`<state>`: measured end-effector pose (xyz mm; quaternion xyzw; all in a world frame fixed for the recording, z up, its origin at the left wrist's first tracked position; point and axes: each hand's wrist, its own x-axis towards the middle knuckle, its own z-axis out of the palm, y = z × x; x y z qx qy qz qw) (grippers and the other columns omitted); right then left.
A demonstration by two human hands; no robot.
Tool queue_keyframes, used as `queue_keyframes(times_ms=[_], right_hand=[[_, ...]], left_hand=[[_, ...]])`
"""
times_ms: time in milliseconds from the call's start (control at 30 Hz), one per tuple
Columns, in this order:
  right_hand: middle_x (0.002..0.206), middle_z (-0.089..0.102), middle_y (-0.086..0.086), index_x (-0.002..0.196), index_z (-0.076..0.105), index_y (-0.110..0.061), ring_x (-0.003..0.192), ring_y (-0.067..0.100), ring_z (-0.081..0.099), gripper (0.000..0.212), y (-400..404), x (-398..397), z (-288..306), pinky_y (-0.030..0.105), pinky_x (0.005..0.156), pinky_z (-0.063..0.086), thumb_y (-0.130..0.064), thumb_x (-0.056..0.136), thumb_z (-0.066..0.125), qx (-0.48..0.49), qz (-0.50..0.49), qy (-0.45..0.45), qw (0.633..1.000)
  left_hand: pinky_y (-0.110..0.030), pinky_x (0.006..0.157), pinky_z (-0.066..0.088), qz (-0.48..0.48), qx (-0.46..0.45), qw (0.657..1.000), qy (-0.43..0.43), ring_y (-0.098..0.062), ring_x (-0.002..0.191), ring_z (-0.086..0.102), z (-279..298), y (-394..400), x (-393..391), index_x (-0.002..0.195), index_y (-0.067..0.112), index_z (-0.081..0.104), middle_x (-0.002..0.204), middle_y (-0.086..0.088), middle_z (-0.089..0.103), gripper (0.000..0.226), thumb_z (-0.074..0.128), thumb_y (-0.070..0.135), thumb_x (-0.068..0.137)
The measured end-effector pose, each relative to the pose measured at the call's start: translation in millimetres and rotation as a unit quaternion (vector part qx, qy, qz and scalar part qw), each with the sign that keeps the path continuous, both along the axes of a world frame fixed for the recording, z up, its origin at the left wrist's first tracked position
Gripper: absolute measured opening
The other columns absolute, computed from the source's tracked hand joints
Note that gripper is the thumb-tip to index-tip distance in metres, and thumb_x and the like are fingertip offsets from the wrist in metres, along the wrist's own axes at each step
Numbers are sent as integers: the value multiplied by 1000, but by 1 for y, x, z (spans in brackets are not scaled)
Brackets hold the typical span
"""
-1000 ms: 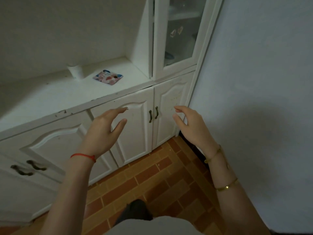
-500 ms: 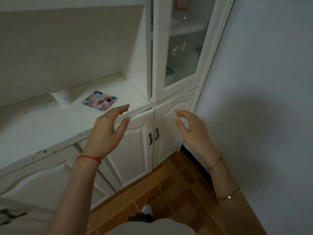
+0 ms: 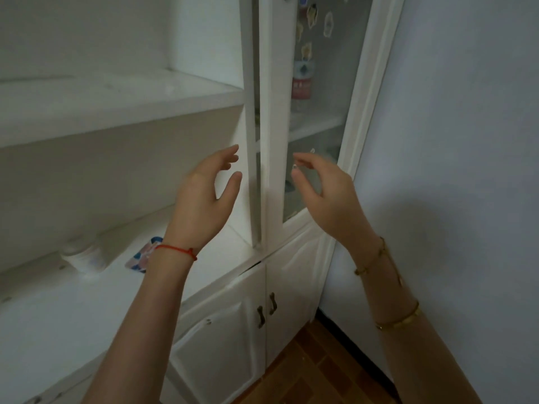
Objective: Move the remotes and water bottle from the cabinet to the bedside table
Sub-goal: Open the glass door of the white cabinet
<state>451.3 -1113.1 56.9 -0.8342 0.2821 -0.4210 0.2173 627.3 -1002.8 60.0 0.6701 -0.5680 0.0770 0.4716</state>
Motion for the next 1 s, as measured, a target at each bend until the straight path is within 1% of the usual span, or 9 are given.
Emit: queue_keyframes(times_ms=[133,167,233,400,500,667,800,900,1000], right_hand=[[126,62,2,133,55,-13,119,16,56,36,-20,15,33,27,102,43,-28,101,50,-37,-15,-32,999],[127,61,1,134,54,-14,120,15,55,36,-24,18,38,30,104,44,-29,101,49,-38,-18,-36,998],[129,60,0,134,54,-16,123,15,54,36,-30,23,46,34,106,44,-30,101,48,-44,-23,-42,998],[131,60,-2,134,54,-16,123,13,53,36,-50,34,64,31,107,42,-30,101,49,-63,-19,-51,997],[131,59,-2,135,53,-18,123,12,53,36,-67,43,86,36,107,44,-31,101,47,-88,-20,-68,994],[133,56,0,140,47,-16,123,13,52,40,-86,59,130,35,107,44,-27,101,48,-131,-16,-126,983],[137,53,1,146,39,-15,125,13,51,49,-95,78,154,37,107,45,-27,100,51,-167,-4,-156,974],[136,52,2,149,35,-15,124,15,50,55,-99,85,156,39,105,46,-27,98,53,-187,2,-174,967],[138,49,3,151,32,-14,123,17,51,60,-100,84,155,38,103,48,-27,97,57,-194,7,-180,964]], left_hand=[[-14,96,42,-14,-39,999,-6,-5,115,58,32,-29,6,139,22,48,127,7,62,43,53,25,96],[-13,96,42,-17,-46,999,-8,-4,115,57,38,-35,6,139,21,48,128,7,62,43,53,25,96],[-18,99,44,-24,-61,998,-7,-4,116,57,45,-46,6,140,21,47,129,6,61,44,53,25,96],[-22,99,44,-19,-76,997,13,-6,114,56,57,-75,10,141,20,46,132,3,58,46,53,25,96],[-22,97,44,-16,-83,996,16,-9,112,58,68,-89,9,140,18,47,132,3,59,46,55,22,95],[-11,92,47,-35,-107,993,21,-1,104,59,87,-106,8,138,19,48,122,12,59,45,57,17,94],[-12,88,50,-36,-108,993,8,-3,101,61,93,-116,9,134,16,52,118,10,63,40,56,19,94],[-16,90,51,-18,-123,992,-4,-7,100,64,95,-119,11,129,13,57,115,5,67,35,57,18,94],[-5,88,45,-12,-142,990,-22,-2,96,63,95,-119,10,125,13,60,110,12,65,32,59,14,93]])
